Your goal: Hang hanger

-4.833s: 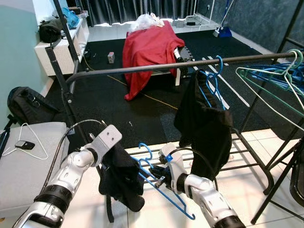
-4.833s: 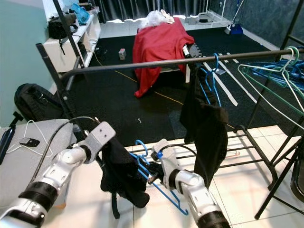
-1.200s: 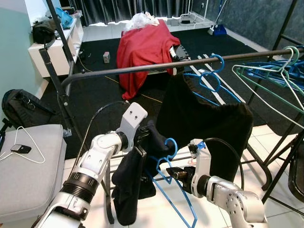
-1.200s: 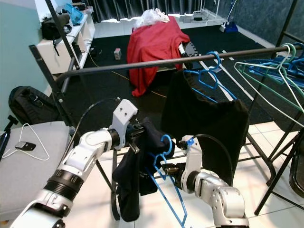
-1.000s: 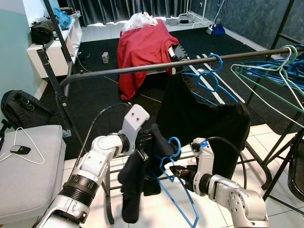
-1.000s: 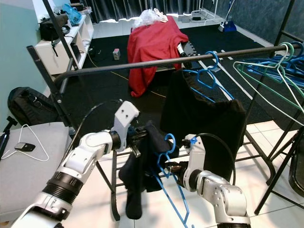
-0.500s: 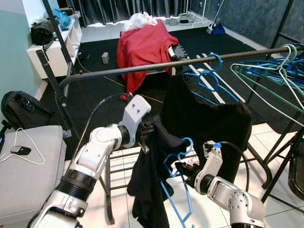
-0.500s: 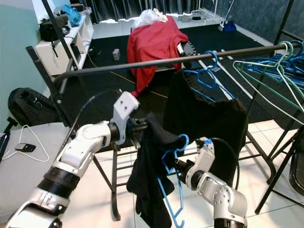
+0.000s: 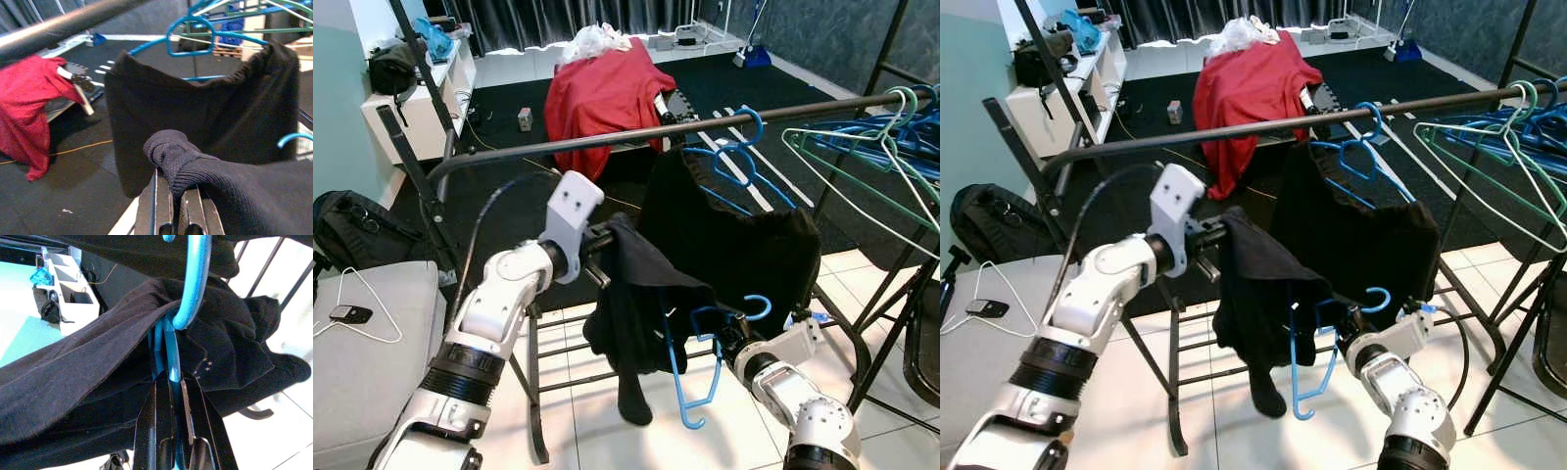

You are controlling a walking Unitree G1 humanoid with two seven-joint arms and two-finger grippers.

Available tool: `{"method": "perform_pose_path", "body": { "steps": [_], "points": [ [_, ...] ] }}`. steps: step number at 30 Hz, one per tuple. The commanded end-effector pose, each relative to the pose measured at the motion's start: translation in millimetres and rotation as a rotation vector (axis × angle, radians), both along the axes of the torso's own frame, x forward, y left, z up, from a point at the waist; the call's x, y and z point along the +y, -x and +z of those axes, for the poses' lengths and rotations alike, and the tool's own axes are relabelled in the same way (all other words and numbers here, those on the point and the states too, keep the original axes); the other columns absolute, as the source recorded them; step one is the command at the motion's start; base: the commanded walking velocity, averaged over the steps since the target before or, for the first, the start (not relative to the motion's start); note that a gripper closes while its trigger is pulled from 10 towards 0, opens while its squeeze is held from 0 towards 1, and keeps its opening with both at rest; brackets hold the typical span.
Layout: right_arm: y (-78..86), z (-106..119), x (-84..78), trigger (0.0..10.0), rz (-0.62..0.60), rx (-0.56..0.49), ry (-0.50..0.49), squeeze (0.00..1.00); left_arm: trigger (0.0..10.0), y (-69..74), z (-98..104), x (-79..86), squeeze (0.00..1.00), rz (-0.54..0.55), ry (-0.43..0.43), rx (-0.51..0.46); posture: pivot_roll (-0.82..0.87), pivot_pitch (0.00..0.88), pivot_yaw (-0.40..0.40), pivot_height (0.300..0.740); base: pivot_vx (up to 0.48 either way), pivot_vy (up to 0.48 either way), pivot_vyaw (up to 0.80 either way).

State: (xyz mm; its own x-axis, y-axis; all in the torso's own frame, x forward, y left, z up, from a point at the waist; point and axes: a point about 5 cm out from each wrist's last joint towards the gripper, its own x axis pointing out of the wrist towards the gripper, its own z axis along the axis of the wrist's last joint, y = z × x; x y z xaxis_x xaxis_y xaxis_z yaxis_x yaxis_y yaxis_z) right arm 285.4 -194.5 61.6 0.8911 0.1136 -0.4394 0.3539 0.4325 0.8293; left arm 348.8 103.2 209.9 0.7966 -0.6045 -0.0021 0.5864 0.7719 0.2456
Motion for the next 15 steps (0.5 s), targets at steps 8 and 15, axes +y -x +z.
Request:
{"method": "perform_pose_path", "body": {
  "steps": [8,15],
  "points": [
    [-12.4,19,0.5,10.0,-0.115,-0.072,-0.144,0.00,10.0,11.3,-28,15.7,0.00,-0.088,-0.304,0.061,-0.10,0.070,0.069,0.740,0.000,0.000,0.00],
    [-28.4,37,-19.7,10.0,-0.317,-0.084,-0.113,0.00,10.0,42.5,-86,22.7,0.00,-0.186,-0.532,0.291,-0.11,0.070,0.073,0.740,0.000,0.000,0.00]
  ]
}}
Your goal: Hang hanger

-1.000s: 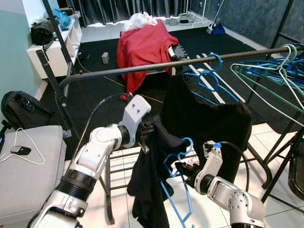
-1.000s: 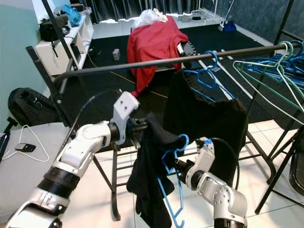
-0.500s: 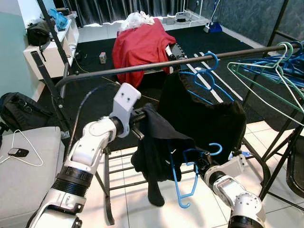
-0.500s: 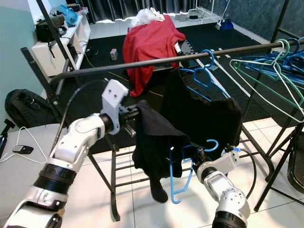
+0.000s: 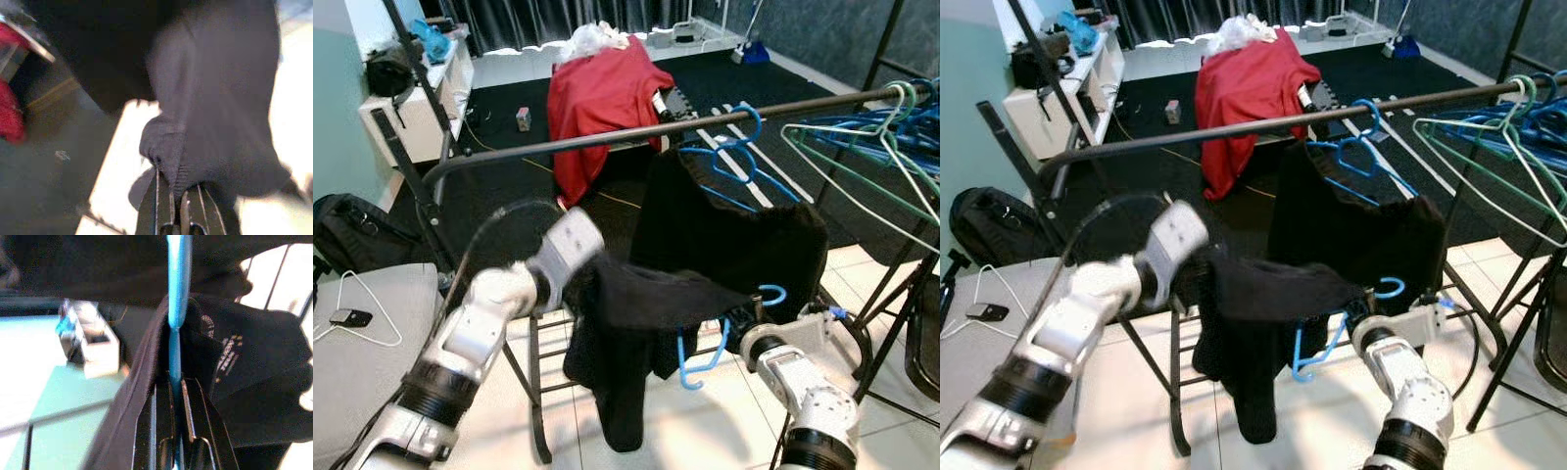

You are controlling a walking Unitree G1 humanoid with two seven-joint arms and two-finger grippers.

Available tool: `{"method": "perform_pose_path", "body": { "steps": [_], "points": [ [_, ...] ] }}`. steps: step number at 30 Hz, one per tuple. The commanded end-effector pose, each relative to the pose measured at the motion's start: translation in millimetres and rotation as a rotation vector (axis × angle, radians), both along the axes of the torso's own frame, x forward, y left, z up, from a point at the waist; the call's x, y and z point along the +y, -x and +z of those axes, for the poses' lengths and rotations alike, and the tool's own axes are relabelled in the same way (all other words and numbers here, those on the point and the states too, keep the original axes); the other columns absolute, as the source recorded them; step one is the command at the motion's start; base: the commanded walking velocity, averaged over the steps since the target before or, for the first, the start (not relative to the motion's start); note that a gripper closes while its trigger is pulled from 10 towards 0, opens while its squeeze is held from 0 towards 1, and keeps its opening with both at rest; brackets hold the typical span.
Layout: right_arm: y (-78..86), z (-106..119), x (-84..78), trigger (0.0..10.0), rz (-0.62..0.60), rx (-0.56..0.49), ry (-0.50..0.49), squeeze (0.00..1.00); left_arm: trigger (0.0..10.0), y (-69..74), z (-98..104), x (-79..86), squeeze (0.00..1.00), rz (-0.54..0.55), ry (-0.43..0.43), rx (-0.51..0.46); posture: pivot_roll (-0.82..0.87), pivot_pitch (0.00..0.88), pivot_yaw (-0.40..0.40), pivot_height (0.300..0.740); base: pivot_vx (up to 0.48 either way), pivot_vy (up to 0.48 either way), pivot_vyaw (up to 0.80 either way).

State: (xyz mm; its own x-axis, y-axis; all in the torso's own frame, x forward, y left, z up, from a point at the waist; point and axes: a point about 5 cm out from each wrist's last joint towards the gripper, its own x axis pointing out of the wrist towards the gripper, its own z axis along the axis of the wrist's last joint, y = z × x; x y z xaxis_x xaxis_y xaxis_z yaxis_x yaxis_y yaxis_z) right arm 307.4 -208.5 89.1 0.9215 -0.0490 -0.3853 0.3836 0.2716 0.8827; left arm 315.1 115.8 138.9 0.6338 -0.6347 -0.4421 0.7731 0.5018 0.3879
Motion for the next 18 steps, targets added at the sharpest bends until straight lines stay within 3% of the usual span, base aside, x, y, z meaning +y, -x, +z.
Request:
{"method": "perform_pose_path", "body": {
  "steps": [1,2,3,4,5,6,7,8,9,12,13,15,16,18],
  "points": [
    [-6.4,10,-5.7,10.0,-0.097,-0.025,-0.021,0.00,10.0,8.8,-15,10.1,0.00,0.000,-0.091,0.069,-0.11,0.070,0.073,0.740,0.000,0.000,0.00],
    [-6.4,10,-5.7,10.0,-0.097,-0.025,-0.021,0.00,10.0,8.8,-15,10.1,0.00,0.000,-0.091,0.069,-0.11,0.070,0.073,0.740,0.000,0.000,0.00],
    [-12.8,20,-3.9,10.0,-0.043,-0.048,0.102,0.00,10.0,15.5,-22,9.9,0.00,-0.016,-0.110,0.105,-0.11,0.070,0.073,0.740,0.000,0.000,0.00],
    [-19.2,31,-0.4,10.0,0.070,-0.062,0.391,0.00,10.0,21.2,-25,4.0,0.00,-0.037,-0.076,0.120,-0.10,0.065,0.072,0.740,0.000,0.000,0.00],
    [-19.2,31,-0.4,10.0,0.070,-0.062,0.391,0.00,10.0,21.2,-25,4.0,0.00,-0.037,-0.076,0.120,-0.10,0.065,0.072,0.740,0.000,0.000,0.00],
    [-21.9,37,4.8,10.0,0.164,-0.069,0.604,0.00,10.0,24.4,-24,-0.8,0.00,-0.052,-0.042,0.125,-0.10,0.065,0.072,0.740,0.000,0.000,0.00],
    [-26.4,42,11.3,10.0,0.296,-0.066,0.956,0.00,10.0,27.2,-22,-8.7,0.00,-0.069,0.015,0.132,-0.10,0.065,0.072,0.740,0.000,0.000,0.00],
    [-26.4,42,11.3,10.0,0.296,-0.066,0.956,0.00,10.0,27.2,-22,-8.7,0.00,-0.069,0.015,0.132,-0.10,0.065,0.072,0.740,0.000,0.000,0.00],
    [-28.9,39,17.7,10.0,0.332,-0.059,1.021,0.00,10.0,29.3,-15,-21.4,0.00,-0.082,0.111,0.138,-0.11,0.057,0.075,0.740,0.000,0.000,0.00],
    [-30.5,36,21.5,10.0,0.338,-0.053,1.018,0.00,10.0,31.0,-10,-29.2,0.00,-0.094,0.168,0.143,-0.11,0.057,0.075,0.740,0.000,0.000,0.00],
    [-32.1,34,22.4,10.0,0.327,-0.043,1.002,0.00,10.0,32.0,-3,-36.7,0.00,-0.108,0.227,0.138,-0.11,0.057,0.075,0.740,0.000,0.000,0.00],
    [-32.1,34,22.4,10.0,0.327,-0.043,1.002,0.00,10.0,32.0,-3,-36.7,0.00,-0.108,0.227,0.138,-0.11,0.057,0.075,0.740,0.000,0.000,0.00],
    [-37.1,32,16.0,10.0,0.205,-0.016,0.812,0.00,10.0,36.8,10,-46.2,0.00,-0.157,0.309,0.132,-0.10,0.051,0.072,0.740,0.000,0.000,0.00],
    [-37.1,32,16.0,10.0,0.205,-0.016,0.812,0.00,10.0,36.8,10,-46.2,0.00,-0.157,0.309,0.132,-0.10,0.051,0.072,0.740,0.000,0.000,0.00]
  ]
}}
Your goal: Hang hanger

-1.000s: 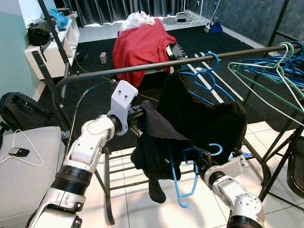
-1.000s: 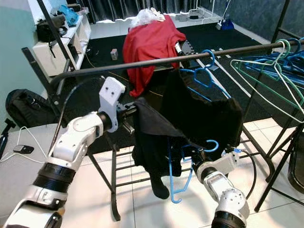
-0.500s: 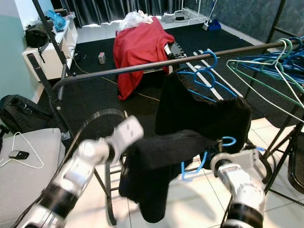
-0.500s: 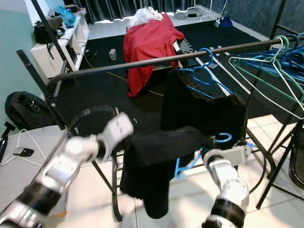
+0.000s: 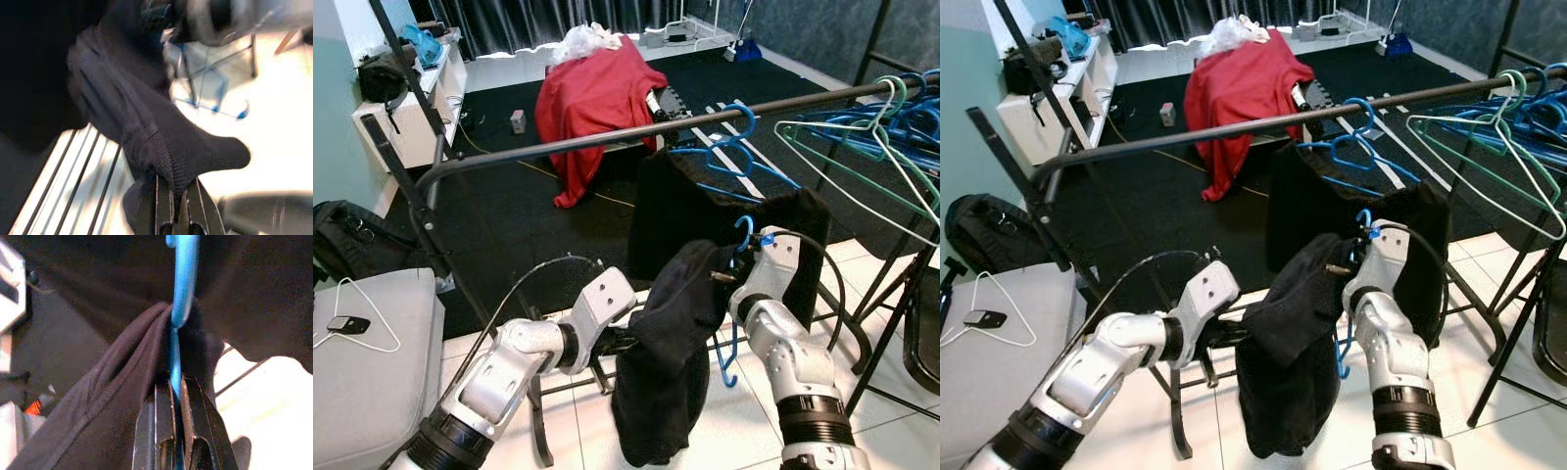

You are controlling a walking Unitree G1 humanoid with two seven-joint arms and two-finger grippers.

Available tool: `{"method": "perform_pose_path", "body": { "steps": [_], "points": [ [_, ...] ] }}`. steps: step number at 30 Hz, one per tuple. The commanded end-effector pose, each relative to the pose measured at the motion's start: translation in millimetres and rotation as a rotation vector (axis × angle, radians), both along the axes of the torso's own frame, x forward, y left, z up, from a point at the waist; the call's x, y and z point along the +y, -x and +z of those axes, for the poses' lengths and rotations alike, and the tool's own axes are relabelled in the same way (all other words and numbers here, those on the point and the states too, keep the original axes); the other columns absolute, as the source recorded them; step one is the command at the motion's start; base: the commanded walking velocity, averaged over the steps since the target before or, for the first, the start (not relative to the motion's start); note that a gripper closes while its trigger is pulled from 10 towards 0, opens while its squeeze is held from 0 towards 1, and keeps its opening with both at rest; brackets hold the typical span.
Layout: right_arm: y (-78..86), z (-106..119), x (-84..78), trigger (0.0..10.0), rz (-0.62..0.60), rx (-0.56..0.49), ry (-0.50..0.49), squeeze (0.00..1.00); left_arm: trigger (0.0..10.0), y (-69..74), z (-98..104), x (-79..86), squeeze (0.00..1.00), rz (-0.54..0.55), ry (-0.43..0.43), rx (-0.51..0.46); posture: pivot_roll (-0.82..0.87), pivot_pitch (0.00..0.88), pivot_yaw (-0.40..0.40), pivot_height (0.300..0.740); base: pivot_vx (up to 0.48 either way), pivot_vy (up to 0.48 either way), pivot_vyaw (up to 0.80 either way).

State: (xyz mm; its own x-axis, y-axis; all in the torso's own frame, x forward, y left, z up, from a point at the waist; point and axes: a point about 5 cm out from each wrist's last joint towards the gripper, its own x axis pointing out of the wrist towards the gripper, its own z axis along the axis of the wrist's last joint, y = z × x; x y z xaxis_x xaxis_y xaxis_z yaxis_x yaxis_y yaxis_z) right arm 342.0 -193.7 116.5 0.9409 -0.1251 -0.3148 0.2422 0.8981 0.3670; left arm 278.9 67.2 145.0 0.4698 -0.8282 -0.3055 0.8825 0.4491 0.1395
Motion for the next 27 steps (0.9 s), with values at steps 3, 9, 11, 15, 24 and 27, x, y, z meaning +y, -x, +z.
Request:
{"method": "perform_pose_path", "body": {
  "steps": [3,9,11,15,24,27],
  "points": [
    [-7.9,7,-5.7,10.0,-0.160,-0.058,-0.266,0.00,10.0,10.0,4,1.2,0.00,-0.088,-0.017,0.006,-0.10,0.055,0.073,0.740,0.000,0.000,0.00],
    [-13.5,15,-16.5,10.0,-0.315,-0.116,-0.391,0.00,10.0,21.4,3,1.8,0.00,-0.176,-0.048,0.041,-0.10,0.068,0.069,0.740,0.000,0.000,0.00],
    [-15.8,17,-19.2,10.0,-0.362,-0.128,-0.416,0.00,10.0,25.3,5,-0.9,0.00,-0.202,-0.040,0.057,-0.10,0.070,0.064,0.740,0.000,0.000,0.00],
    [-21.6,23,-19.0,10.0,-0.397,-0.142,-0.447,0.00,10.0,28.2,11,-8.5,0.00,-0.225,-0.009,0.078,-0.10,0.072,0.057,0.740,0.000,0.000,0.00],
    [-27.9,29,-12.0,10.0,-0.377,-0.156,-0.417,0.00,10.0,27.3,32,-31.5,0.00,-0.235,0.173,0.126,-0.09,0.072,0.057,0.740,0.000,0.000,0.00],
    [-30.7,30,-1.6,10.0,-0.326,-0.150,-0.402,0.00,10.0,25.8,41,-45.4,0.00,-0.229,0.258,0.145,-0.10,0.072,0.059,0.740,0.000,0.000,0.00]
  ]
}}
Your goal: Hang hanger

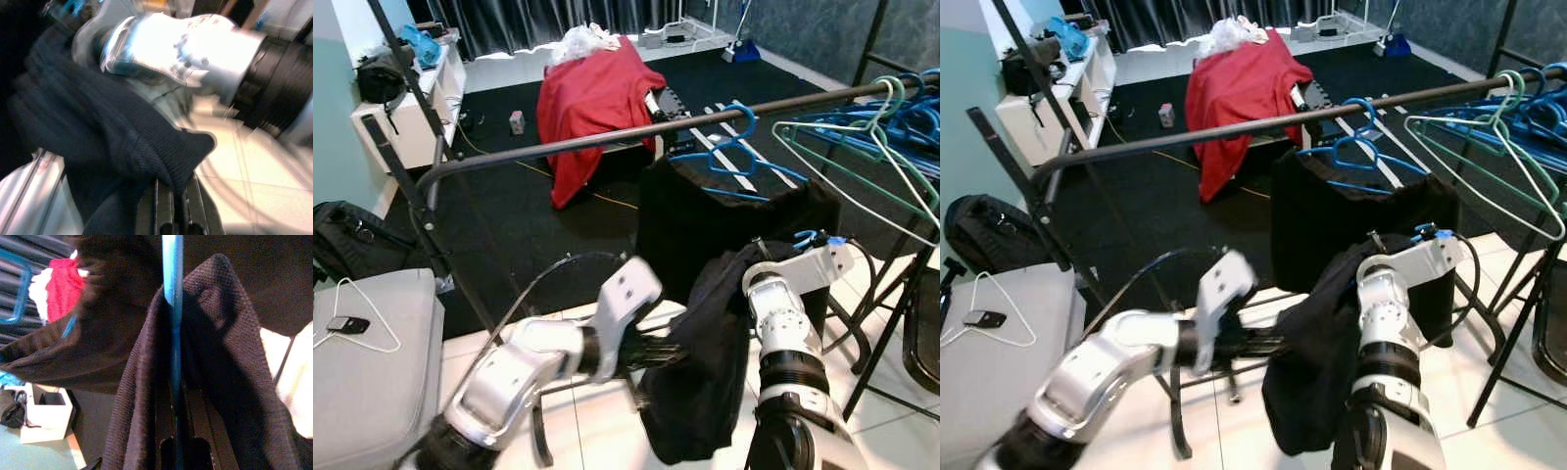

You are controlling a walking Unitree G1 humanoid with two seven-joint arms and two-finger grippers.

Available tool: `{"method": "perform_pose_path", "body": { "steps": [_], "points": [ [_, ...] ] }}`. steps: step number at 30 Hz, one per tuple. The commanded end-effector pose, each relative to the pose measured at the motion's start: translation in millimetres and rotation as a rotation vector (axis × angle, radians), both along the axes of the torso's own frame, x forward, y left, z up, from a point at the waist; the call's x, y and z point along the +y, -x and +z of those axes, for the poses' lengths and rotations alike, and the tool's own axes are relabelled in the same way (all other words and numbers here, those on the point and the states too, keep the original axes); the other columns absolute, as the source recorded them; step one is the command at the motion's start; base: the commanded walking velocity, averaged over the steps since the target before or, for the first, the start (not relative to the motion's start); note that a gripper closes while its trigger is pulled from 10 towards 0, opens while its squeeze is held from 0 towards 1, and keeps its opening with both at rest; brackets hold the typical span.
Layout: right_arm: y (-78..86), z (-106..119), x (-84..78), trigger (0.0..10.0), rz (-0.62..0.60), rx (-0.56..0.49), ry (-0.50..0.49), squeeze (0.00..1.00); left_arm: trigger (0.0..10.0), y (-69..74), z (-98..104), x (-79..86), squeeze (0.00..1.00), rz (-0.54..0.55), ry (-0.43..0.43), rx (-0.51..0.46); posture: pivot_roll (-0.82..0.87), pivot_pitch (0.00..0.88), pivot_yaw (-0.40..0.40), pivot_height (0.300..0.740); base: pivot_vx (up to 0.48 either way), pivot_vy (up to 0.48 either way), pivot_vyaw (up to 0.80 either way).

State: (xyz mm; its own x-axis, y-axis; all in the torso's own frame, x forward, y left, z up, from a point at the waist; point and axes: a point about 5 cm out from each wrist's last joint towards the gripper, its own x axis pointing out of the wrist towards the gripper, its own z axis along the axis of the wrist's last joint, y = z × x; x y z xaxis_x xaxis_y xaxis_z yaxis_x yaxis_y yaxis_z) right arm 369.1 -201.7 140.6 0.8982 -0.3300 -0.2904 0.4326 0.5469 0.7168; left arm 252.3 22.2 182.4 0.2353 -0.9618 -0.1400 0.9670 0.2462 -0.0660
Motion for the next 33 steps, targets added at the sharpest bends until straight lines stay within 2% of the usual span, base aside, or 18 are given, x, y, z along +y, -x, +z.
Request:
{"method": "perform_pose_path", "body": {
  "steps": [1,2,3,4,6,7,9,12,19,20,21,24,25,26,27,28,30,33],
  "points": [
    [-3.6,6,6.4,10.0,0.021,-0.025,0.015,0.00,10.0,-0.7,3,-0.4,0.00,-0.003,0.022,0.016,-0.10,0.072,0.059,0.740,0.000,0.000,0.00],
    [-5.1,6,15.0,10.0,0.059,-0.025,0.026,0.00,10.0,-2.8,11,-11.5,0.00,0.012,0.085,0.041,-0.10,0.072,0.058,0.740,0.000,0.000,0.00],
    [-5.1,6,15.0,10.0,0.059,-0.025,0.026,0.00,10.0,-2.8,11,-11.5,0.00,0.012,0.085,0.041,-0.10,0.072,0.058,0.740,0.000,0.000,0.00],
    [-5.5,4,22.8,10.0,0.083,-0.021,0.028,0.00,10.0,-7.7,21,-21.1,0.00,0.050,0.168,0.088,-0.10,0.072,0.057,0.740,0.000,0.000,0.00],
    [-5.5,4,22.8,10.0,0.083,-0.021,0.028,0.00,10.0,-7.7,21,-21.1,0.00,0.050,0.168,0.088,-0.10,0.072,0.057,0.740,0.000,0.000,0.00],
    [-4.9,1,27.8,10.0,0.093,-0.014,0.023,0.00,10.0,-12.7,29,-27.8,0.00,0.088,0.249,0.151,-0.10,0.072,0.057,0.740,0.000,0.000,0.00],
    [-4.3,-1,31.2,10.0,0.095,-0.008,0.013,0.00,10.0,-15.2,35,-32.5,0.00,0.107,0.306,0.212,-0.10,0.072,0.056,0.740,0.000,0.000,0.00],
    [-4.1,-3,35.3,10.0,0.107,-0.005,0.003,0.00,10.0,-15.9,36,-36.7,0.00,0.114,0.321,0.248,-0.11,0.072,0.053,0.740,0.000,0.000,0.00],
    [-5.3,-4,49.8,10.0,0.169,-0.010,-0.012,0.00,10.0,-21.4,24,-42.9,0.00,0.207,0.255,0.334,-0.11,0.072,0.053,0.740,0.000,0.000,0.00],
    [-5.3,-4,49.8,10.0,0.169,-0.010,-0.012,0.00,10.0,-21.4,24,-42.9,0.00,0.207,0.255,0.334,-0.11,0.072,0.053,0.740,0.000,0.000,0.00],
    [-5.8,-3,58.1,10.0,0.210,-0.019,0.000,0.00,10.0,-24.7,13,-42.7,0.00,0.275,0.148,0.295,-0.11,0.075,0.050,0.740,0.000,0.000,0.00],
    [-5.8,-3,58.1,10.0,0.210,-0.019,0.000,0.00,10.0,-24.7,13,-42.7,0.00,0.275,0.148,0.295,-0.11,0.075,0.050,0.740,0.000,0.000,0.00],
    [-6.1,-2,65.0,10.0,0.245,-0.030,0.009,0.00,10.0,-29.0,2,-40.3,0.00,0.342,0.056,0.256,-0.11,0.077,0.050,0.740,0.000,0.000,0.00],
    [-6.1,-2,65.0,10.0,0.245,-0.030,0.009,0.00,10.0,-29.0,2,-40.3,0.00,0.342,0.056,0.256,-0.11,0.077,0.050,0.740,0.000,0.000,0.00],
    [-6.0,1,72.5,10.0,0.284,-0.046,0.007,0.00,10.0,-39.1,-5,-34.2,0.00,0.458,-0.005,0.214,-0.11,0.080,0.047,0.740,0.000,0.000,0.00],
    [-6.0,1,72.5,10.0,0.284,-0.046,0.007,0.00,10.0,-39.1,-5,-34.2,0.00,0.458,-0.005,0.214,-0.11,0.080,0.047,0.740,0.000,0.000,0.00],
    [-3.8,2,88.1,10.0,0.386,-0.057,0.045,0.00,10.0,-56.5,-9,-23.6,0.00,0.630,-0.026,0.193,-0.11,0.081,0.043,0.740,0.000,0.000,0.00],
    [-2.1,1,94.7,10.0,0.428,-0.056,0.063,0.00,10.0,-61.9,-7,-21.0,0.00,0.676,-0.015,0.193,-0.11,0.082,0.042,0.740,0.000,0.000,0.00]
  ]
}}
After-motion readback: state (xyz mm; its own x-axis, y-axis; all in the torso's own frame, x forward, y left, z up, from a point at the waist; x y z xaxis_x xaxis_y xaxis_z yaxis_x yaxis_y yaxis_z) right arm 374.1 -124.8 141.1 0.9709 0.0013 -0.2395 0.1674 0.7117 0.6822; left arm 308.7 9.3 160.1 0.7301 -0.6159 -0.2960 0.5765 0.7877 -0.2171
